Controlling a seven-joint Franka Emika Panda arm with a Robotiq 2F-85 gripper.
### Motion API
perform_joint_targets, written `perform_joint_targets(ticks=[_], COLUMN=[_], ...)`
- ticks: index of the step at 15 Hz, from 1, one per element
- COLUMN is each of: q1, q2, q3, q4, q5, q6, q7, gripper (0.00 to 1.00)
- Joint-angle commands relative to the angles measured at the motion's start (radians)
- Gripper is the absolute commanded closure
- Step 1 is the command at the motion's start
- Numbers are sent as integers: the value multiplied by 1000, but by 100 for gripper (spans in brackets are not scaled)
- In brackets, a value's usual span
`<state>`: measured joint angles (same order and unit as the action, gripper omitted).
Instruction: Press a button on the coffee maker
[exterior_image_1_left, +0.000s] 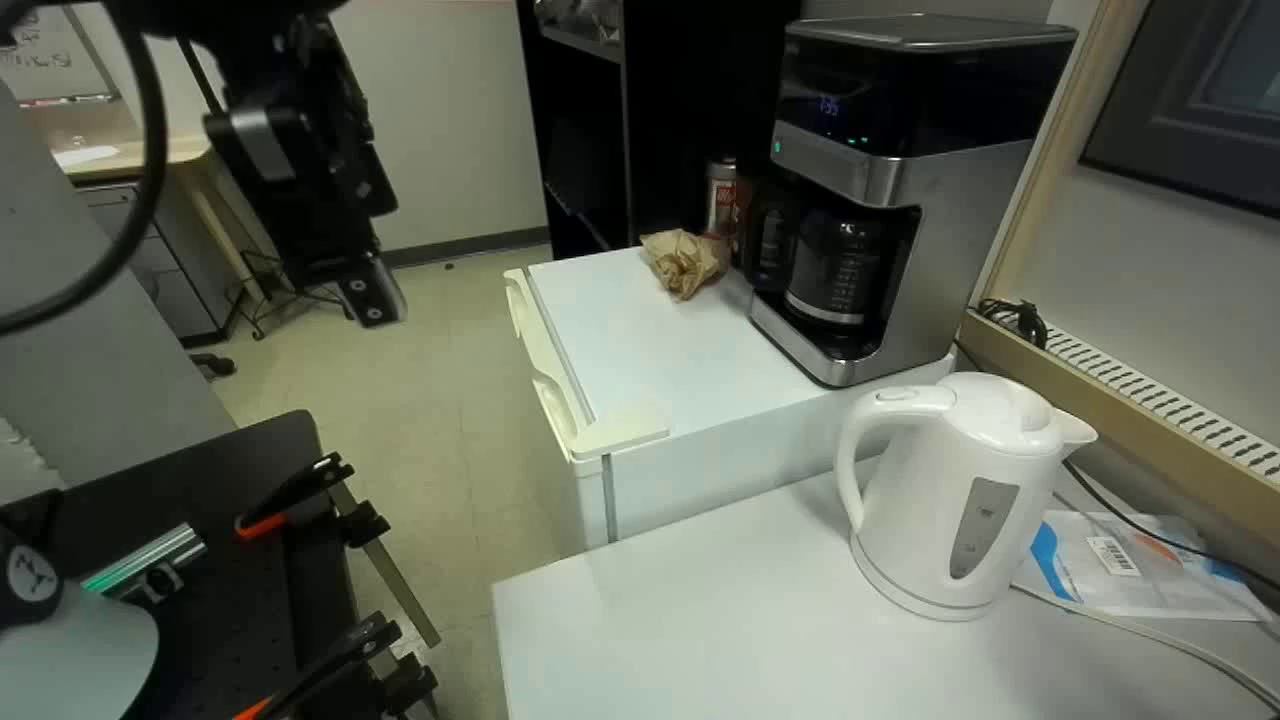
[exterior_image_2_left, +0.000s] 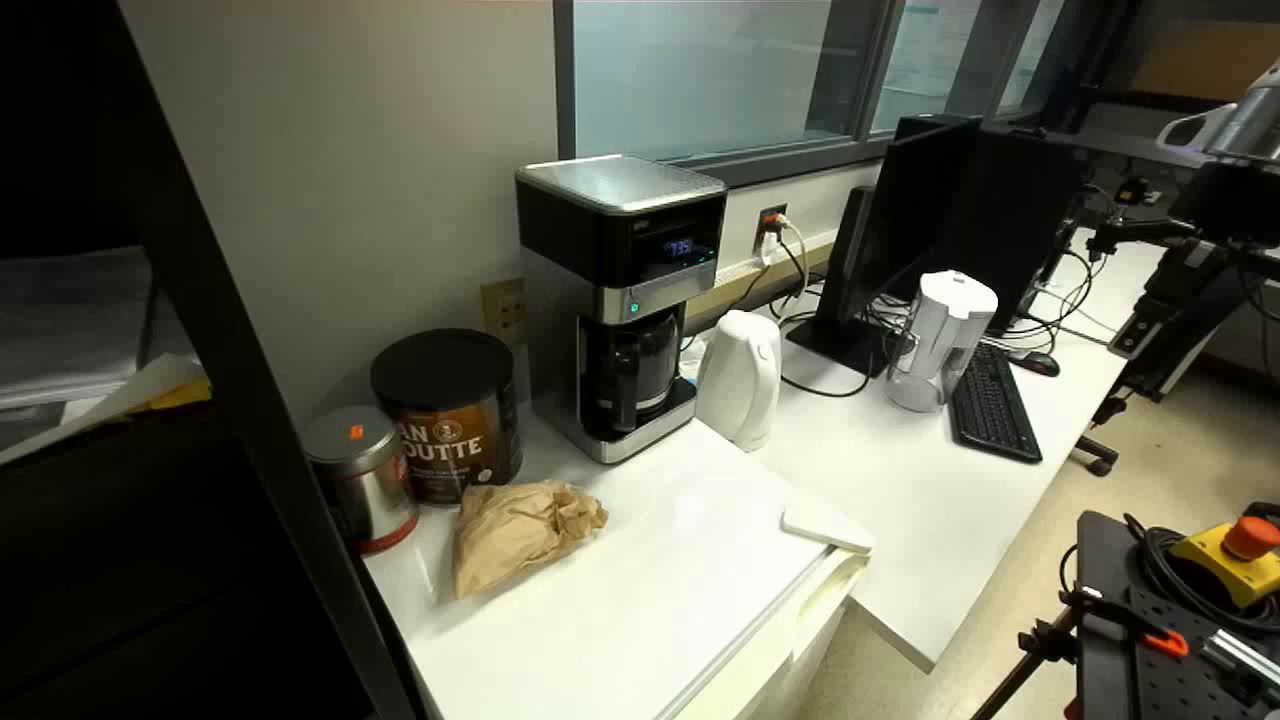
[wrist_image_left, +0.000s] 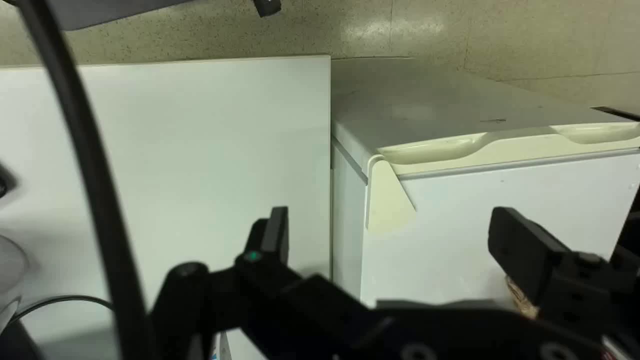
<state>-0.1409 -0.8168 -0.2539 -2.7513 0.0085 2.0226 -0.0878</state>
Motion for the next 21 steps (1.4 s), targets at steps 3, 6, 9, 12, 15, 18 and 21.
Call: perform_joint_targets(ticks=[3,6,9,12,15,18,21], q1=[-16,-16,-13,3,14,20,16], q2=[3,3,12,79,142,214,286], q3=[15,15,20,97,187,272,330], q4=[2,2,5,24,47,84,126], q5=[13,13,9,-59,-147,-261,-386], q6=[-2,-2,-2,7,25,61,130], q7=[-11,-11,-10,2,25,51,90], gripper=[0,0,0,0,0,0,32])
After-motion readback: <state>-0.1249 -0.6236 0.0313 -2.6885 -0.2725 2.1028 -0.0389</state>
